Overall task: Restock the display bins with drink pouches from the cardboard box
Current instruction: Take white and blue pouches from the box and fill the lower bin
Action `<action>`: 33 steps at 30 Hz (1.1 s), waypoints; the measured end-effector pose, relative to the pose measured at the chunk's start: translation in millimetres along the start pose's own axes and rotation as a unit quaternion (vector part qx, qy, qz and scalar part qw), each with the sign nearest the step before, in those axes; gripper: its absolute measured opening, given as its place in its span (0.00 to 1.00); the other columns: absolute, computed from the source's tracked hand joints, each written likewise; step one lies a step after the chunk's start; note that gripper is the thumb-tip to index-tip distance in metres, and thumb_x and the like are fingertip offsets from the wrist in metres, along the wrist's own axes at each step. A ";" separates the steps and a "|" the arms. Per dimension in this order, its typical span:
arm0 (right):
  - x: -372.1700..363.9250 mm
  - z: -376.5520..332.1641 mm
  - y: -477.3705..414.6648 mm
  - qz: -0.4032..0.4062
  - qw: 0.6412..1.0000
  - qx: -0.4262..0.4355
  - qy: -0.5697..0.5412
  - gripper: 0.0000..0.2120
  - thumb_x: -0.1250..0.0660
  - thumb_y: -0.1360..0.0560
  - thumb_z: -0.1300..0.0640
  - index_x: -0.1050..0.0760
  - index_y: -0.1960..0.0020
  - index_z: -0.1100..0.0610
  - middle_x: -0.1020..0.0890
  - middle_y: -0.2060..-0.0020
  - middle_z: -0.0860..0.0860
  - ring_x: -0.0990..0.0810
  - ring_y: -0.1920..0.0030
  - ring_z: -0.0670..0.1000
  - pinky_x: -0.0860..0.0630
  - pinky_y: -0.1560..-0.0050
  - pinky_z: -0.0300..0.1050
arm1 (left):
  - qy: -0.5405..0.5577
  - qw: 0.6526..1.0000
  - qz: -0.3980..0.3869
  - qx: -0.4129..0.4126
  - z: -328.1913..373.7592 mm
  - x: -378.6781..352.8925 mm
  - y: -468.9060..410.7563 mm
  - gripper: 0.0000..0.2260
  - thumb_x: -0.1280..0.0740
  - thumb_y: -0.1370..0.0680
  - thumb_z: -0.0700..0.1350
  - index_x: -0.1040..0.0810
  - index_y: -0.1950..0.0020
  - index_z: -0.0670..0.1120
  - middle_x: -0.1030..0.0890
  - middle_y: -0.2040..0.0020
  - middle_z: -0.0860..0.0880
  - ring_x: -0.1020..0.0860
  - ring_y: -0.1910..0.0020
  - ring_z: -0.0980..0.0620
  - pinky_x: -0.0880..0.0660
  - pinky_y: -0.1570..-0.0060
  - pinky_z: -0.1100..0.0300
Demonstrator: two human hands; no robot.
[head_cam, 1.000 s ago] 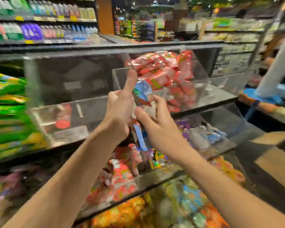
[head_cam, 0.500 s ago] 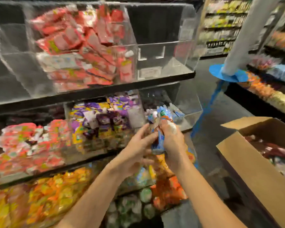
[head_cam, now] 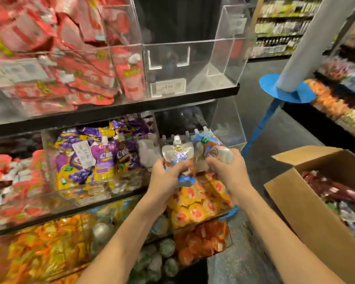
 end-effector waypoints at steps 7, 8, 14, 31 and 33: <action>26.1 -24.8 -71.3 -0.005 0.996 0.047 0.073 0.09 0.22 0.31 0.60 0.21 0.57 0.53 0.16 0.63 0.54 0.18 0.62 0.52 0.21 0.59 0.51 | -0.045 0.998 0.011 0.046 8.7 -18.5 -52.1 0.03 0.33 0.24 0.42 0.27 0.54 0.46 0.20 0.56 0.47 0.20 0.63 0.52 0.22 0.65 0.56; 32.3 -27.2 -83.3 0.011 0.994 0.061 0.095 0.09 0.21 0.32 0.57 0.21 0.57 0.53 0.17 0.62 0.54 0.19 0.61 0.52 0.22 0.58 0.50 | -0.066 0.996 0.023 0.053 10.6 -21.2 -62.7 0.03 0.34 0.24 0.43 0.26 0.54 0.45 0.21 0.56 0.47 0.21 0.60 0.50 0.22 0.65 0.54; 18.1 -27.7 -164.3 -0.017 0.967 0.144 0.210 0.09 0.26 0.26 0.55 0.22 0.48 0.55 0.20 0.61 0.51 0.21 0.59 0.52 0.26 0.56 0.48 | -0.252 0.963 0.094 0.017 21.1 -47.4 -145.1 0.13 0.27 0.30 0.55 0.20 0.61 0.46 0.18 0.63 0.48 0.19 0.60 0.47 0.25 0.63 0.57; -74.9 95.2 -289.9 -0.138 0.946 -0.035 0.292 0.11 0.41 0.17 0.57 0.30 0.41 0.65 0.23 0.39 0.67 0.24 0.40 0.67 0.34 0.54 0.49 | -0.441 0.879 0.181 0.028 -13.5 -69.9 -236.4 0.26 0.22 0.28 0.51 0.27 0.39 0.38 0.21 0.41 0.38 0.24 0.39 0.37 0.25 0.42 0.46; -80.7 92.7 -291.5 -0.152 0.928 0.019 0.340 0.13 0.38 0.19 0.56 0.26 0.42 0.66 0.20 0.44 0.66 0.23 0.43 0.67 0.31 0.54 0.51 | -0.449 0.875 0.181 0.007 -14.3 -71.0 -238.1 0.26 0.23 0.27 0.52 0.27 0.39 0.39 0.21 0.42 0.39 0.24 0.41 0.38 0.25 0.43 0.45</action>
Point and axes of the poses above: each hand's wrist, its own y-axis away from the middle knuckle, its own x-axis out of the back of the hand, z = x × y, the point moved 8 cm from there along -y, towards the middle knuckle
